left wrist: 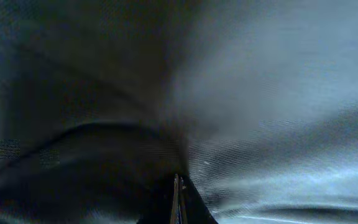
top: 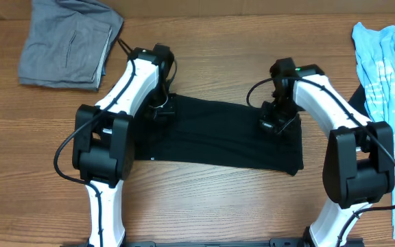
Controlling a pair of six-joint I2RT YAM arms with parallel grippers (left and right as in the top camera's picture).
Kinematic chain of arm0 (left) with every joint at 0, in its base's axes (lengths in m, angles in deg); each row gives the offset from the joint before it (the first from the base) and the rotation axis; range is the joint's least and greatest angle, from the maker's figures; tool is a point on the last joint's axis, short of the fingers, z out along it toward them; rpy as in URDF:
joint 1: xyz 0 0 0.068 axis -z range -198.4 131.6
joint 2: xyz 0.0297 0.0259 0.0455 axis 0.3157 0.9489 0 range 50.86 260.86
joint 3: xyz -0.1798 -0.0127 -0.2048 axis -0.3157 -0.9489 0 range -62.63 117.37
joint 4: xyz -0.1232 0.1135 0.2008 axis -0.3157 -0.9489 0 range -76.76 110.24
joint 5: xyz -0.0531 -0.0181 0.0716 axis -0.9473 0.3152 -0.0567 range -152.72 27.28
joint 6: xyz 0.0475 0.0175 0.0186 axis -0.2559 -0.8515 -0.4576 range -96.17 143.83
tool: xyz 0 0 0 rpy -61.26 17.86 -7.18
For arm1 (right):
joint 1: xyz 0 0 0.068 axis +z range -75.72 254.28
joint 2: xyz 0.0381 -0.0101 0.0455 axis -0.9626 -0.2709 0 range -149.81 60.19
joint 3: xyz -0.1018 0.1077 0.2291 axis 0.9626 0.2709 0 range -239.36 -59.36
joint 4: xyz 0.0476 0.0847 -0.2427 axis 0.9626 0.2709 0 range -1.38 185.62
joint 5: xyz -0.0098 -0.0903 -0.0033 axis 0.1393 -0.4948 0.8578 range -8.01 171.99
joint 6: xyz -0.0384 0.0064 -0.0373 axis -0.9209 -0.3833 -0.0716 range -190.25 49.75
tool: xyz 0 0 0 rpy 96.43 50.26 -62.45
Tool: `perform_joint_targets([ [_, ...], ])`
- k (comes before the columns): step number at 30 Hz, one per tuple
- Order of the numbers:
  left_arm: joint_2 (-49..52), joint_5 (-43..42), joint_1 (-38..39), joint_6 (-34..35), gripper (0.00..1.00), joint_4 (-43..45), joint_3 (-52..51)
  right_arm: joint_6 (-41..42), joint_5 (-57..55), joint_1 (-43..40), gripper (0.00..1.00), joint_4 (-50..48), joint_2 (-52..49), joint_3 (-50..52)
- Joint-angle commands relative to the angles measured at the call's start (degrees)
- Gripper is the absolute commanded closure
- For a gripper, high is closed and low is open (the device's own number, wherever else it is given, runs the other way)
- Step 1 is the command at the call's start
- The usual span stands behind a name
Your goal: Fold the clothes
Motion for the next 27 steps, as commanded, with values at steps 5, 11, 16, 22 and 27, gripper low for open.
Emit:
perform_joint_targets([
  [5,0.3,4.6,-6.0,-0.9,0.95,1.6,-6.6,0.9,-1.7,-2.1,0.91,-9.0,1.6,11.5],
  [11,0.3,5.1,-11.5,-0.8,0.96,2.9,-12.0,3.4,-4.9,-6.2,0.96,-9.4,1.6,13.1],
  [16,0.0,10.2,-17.2,1.3,0.96,1.0,-12.0,3.4,-7.2,-8.6,0.96,-5.1,1.6,9.5],
  [22,-0.3,10.4,-22.2,3.0,0.96,0.4,-11.9,2.3,-10.2,-8.6,0.96,1.4,1.6,2.6],
  [27,-0.7,10.4,-25.4,5.0,0.96,-2.1,-9.9,2.2,-10.0,-8.6,0.96,1.6,1.7,2.0],
])
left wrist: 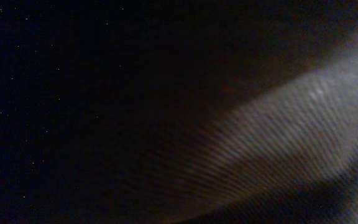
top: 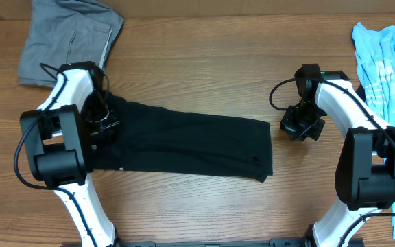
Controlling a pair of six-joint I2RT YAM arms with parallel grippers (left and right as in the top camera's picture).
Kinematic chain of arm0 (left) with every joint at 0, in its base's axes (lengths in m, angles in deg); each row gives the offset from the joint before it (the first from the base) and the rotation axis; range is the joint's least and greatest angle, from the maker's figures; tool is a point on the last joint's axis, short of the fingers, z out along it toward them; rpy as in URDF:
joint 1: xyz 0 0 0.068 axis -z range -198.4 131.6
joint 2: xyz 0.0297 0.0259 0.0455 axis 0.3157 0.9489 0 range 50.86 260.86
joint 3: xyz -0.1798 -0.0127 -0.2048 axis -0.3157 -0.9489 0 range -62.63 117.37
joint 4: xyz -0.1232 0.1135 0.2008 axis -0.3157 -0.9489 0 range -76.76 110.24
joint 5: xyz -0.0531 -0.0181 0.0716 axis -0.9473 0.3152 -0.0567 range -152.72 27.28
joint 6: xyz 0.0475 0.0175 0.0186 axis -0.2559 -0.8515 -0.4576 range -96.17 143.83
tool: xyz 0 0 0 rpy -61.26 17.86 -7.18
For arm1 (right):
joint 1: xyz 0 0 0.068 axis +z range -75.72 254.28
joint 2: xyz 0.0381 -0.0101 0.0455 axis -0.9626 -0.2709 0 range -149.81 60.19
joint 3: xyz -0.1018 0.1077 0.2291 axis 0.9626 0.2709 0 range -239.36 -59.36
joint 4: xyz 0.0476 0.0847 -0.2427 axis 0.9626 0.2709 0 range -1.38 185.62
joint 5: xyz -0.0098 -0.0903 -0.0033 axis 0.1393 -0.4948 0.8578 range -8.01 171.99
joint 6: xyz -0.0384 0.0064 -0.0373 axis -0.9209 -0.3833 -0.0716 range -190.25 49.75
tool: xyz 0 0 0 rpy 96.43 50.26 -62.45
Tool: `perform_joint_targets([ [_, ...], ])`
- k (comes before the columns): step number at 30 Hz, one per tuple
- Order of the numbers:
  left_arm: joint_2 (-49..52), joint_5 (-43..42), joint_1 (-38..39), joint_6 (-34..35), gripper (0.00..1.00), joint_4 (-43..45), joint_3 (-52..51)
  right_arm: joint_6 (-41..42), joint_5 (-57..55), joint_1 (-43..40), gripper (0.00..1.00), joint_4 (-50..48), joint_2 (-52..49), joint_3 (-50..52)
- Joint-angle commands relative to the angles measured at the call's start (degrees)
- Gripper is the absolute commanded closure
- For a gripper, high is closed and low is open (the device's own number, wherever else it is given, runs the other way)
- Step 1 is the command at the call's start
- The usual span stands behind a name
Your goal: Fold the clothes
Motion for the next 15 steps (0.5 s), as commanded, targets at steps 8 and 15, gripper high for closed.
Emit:
perform_joint_targets([
  [8,-12.9,5.3,-1.6,3.6,0.59,-4.6,8.0,-0.9,6.3,-0.2,0.83,0.9,8.3,-1.3],
  [15,-20.2,2.5,-1.1,2.7,0.00,-4.8,8.0,-3.1,7.0,-0.2,0.00,0.8,9.9,-0.5],
])
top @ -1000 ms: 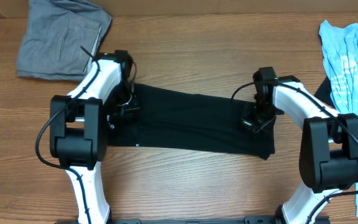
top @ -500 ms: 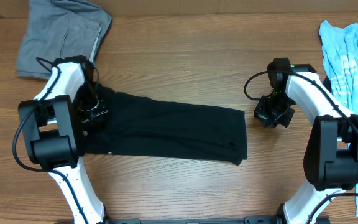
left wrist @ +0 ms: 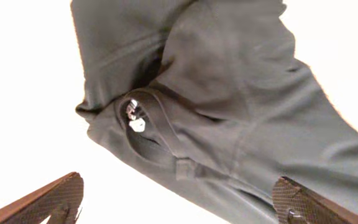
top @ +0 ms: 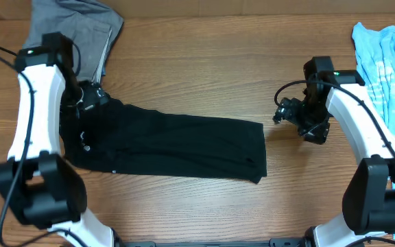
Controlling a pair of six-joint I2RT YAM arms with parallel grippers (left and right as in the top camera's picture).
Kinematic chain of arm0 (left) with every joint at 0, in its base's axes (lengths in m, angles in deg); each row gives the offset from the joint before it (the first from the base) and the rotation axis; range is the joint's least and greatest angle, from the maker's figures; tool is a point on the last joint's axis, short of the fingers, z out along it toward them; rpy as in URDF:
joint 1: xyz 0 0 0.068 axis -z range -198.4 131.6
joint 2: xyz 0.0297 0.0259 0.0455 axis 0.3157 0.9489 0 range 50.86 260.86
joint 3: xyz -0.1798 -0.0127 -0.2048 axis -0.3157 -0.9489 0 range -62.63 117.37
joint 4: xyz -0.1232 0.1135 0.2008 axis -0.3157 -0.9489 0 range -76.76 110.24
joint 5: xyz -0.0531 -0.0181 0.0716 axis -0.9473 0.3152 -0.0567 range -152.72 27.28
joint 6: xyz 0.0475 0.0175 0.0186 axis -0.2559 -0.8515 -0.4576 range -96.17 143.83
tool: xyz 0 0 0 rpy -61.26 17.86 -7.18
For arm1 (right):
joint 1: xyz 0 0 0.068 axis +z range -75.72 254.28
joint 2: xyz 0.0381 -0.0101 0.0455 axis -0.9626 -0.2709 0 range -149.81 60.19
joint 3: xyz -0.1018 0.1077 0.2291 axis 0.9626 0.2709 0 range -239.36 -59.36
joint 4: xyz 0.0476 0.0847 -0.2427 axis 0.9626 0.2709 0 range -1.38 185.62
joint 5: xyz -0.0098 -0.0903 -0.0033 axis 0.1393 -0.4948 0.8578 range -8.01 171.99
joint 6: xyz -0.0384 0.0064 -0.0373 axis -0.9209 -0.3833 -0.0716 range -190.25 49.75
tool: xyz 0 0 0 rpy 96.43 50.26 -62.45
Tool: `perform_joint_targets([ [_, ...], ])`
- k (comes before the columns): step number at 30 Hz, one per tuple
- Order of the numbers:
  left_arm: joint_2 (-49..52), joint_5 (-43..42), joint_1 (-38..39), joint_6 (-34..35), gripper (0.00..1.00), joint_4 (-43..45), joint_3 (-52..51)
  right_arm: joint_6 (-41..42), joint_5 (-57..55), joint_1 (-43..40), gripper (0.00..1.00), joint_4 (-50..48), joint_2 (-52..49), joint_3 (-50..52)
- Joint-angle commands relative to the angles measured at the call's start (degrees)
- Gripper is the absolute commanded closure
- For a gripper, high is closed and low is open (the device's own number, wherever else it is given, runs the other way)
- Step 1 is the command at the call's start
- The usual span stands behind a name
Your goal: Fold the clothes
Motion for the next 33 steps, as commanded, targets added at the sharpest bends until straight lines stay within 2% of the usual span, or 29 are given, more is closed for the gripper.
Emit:
perform_joint_targets([
  [1,-0.7,-3.4,0.5,-0.1,0.00,-0.9,0.6,-2.1,1.0,-0.2,0.00,-0.9,0.2,0.5],
  [4,-0.4,-6.7,0.6,-0.9,0.00,-1.1,-1.8,-3.3,1.9,-0.2,0.00,-3.0,0.2,4.8],
  [9,-0.4,-6.8,1.4,-1.8,0.00,1.0,-6.5,-11.1,14.3,-0.2,0.00,-10.1,0.2,13.0],
  [16,-0.4,-6.9,1.5,-1.8,0.00,1.2,-7.8,-12.8,26.7,0.6,0.00,-20.5,0.1,23.0],
  [23,-0.4,-7.1,1.5,-1.7,0.00,1.2,-7.8,-11.7,30.2,4.5,0.01,-24.5,-0.3,28.1],
  [25,-0.4,-8.1,1.5,-1.7,0.00,1.2,-7.8,-9.7,30.1,5.8,0.07,-26.0,-0.3,29.2],
  [27,-0.4,-8.4,1.5,-1.8,0.00,1.2,-7.8,-8.0,29.9,6.9,0.36,-27.8,-0.3,29.7],
  [30,-0.4,-8.3,1.5,-1.8,0.00,1.2,-7.8,-6.2,29.9,7.1,0.61,-29.1,-0.3,29.7],
  [31,-0.4,-8.3,1.5,-1.8,0.00,1.2,-7.8,-5.3,29.9,7.1,0.75,-29.7,-0.3,29.7],
  [32,-0.4,-8.3,1.5,-1.8,0.00,1.2,-7.8,-4.9,29.9,7.1,0.95,-30.2,-0.3,29.7],
  [33,-0.4,-8.3,1.5,-1.8,0.00,1.2,-7.8,-4.9,29.6,7.1,0.96,-30.5,-0.3,29.7],
])
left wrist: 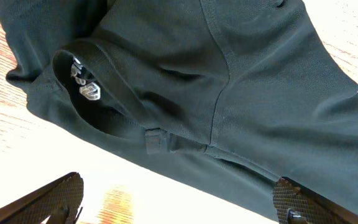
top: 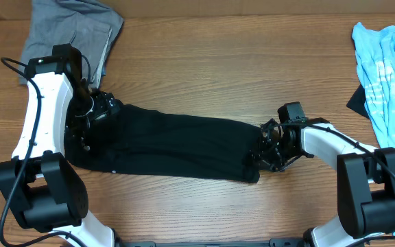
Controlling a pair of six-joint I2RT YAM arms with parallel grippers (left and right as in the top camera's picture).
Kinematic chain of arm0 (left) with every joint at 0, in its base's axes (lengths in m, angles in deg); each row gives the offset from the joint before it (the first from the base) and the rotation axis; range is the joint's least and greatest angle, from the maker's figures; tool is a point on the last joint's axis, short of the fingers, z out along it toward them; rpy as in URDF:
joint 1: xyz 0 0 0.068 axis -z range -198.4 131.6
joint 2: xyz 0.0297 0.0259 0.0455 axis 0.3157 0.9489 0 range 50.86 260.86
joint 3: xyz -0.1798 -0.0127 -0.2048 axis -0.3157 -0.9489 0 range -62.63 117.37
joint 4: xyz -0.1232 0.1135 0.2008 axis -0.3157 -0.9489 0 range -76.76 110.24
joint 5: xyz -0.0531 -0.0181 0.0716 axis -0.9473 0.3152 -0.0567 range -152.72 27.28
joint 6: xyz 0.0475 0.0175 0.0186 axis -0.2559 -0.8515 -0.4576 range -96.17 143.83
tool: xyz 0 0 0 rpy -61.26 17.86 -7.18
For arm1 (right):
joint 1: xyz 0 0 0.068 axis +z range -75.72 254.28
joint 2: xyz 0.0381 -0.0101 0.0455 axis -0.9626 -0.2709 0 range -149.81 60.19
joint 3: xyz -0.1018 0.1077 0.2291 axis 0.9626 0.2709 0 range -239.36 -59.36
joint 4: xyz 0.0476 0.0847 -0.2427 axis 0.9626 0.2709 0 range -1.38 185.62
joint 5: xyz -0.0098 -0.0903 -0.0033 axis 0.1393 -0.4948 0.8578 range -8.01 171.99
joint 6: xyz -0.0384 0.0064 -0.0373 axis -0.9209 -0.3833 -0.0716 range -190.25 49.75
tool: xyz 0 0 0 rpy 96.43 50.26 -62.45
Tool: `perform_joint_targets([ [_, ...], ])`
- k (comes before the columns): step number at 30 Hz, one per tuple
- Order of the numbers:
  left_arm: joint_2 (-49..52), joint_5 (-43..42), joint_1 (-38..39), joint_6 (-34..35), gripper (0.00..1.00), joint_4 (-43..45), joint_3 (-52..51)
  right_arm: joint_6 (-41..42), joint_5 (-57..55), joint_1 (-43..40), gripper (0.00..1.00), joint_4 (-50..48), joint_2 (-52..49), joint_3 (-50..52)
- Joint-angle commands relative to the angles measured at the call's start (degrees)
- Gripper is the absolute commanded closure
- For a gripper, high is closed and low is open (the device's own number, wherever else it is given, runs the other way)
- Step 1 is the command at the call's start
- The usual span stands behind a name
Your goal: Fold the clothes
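Black trousers (top: 177, 144) lie stretched flat across the table, waistband to the left and leg ends to the right. My left gripper (top: 96, 108) hovers over the waistband end. The left wrist view shows the waistband with its label (left wrist: 87, 87) below my left gripper (left wrist: 179, 208), whose fingertips (left wrist: 61, 198) are wide apart and empty. My right gripper (top: 265, 149) is low at the leg ends, touching or just over the hem. Its jaws are hidden under the wrist.
A folded grey garment (top: 67, 41) lies at the back left corner, close behind the left arm. A light blue garment (top: 389, 62) and a dark item (top: 354, 103) are at the right edge. The wooden table (top: 204, 62) shows behind the trousers.
My right gripper has moved from clear of the trousers at the right, down and left to the leg hem. My left gripper stays open over the waistband, now a little closer.
Both grippers were first down on the trousers in the middle of the table. Then the trousers lay further left and stretched longer, with the left gripper at the waistband and the right off the cloth. The left gripper then stood open above the waistband. Now the right is at the hem.
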Motion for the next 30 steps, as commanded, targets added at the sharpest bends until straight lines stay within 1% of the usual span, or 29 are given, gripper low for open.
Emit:
perform_joint_targets([
  [1,0.4,-0.7,0.4,-1.3,0.00,0.0,-0.2,1.9,-2.2,0.2,0.96,-0.8,-0.8,0.4],
  [5,0.4,-0.3,0.4,-1.3,0.00,0.0,-0.2,5.5,-11.1,-2.4,0.96,3.1,-0.7,-1.5],
  [8,0.4,-0.3,0.4,-1.3,0.00,0.1,-0.2,7.4,-15.1,-5.6,0.96,7.1,0.1,-4.1],
  [12,0.4,-0.3,0.4,-1.3,0.00,0.5,-0.3,8.3,-21.3,-11.7,0.96,15.4,3.1,-9.8],
  [16,0.4,-0.3,0.4,-1.3,0.00,0.6,-0.3,9.6,-28.0,-13.6,0.96,23.2,6.7,-16.2],
  [20,0.4,-0.3,0.4,-1.3,0.00,1.1,-0.3,9.5,-31.2,-11.9,0.96,26.9,7.6,-20.1],
  [24,0.4,-0.3,0.4,-1.3,0.00,1.3,-0.3,10.0,-31.8,-8.6,0.96,26.1,7.6,-20.1],
  [30,0.4,-0.3,0.4,-1.3,0.00,1.3,-0.3,14.7,-31.4,-0.6,0.96,21.9,7.6,-20.1],
])
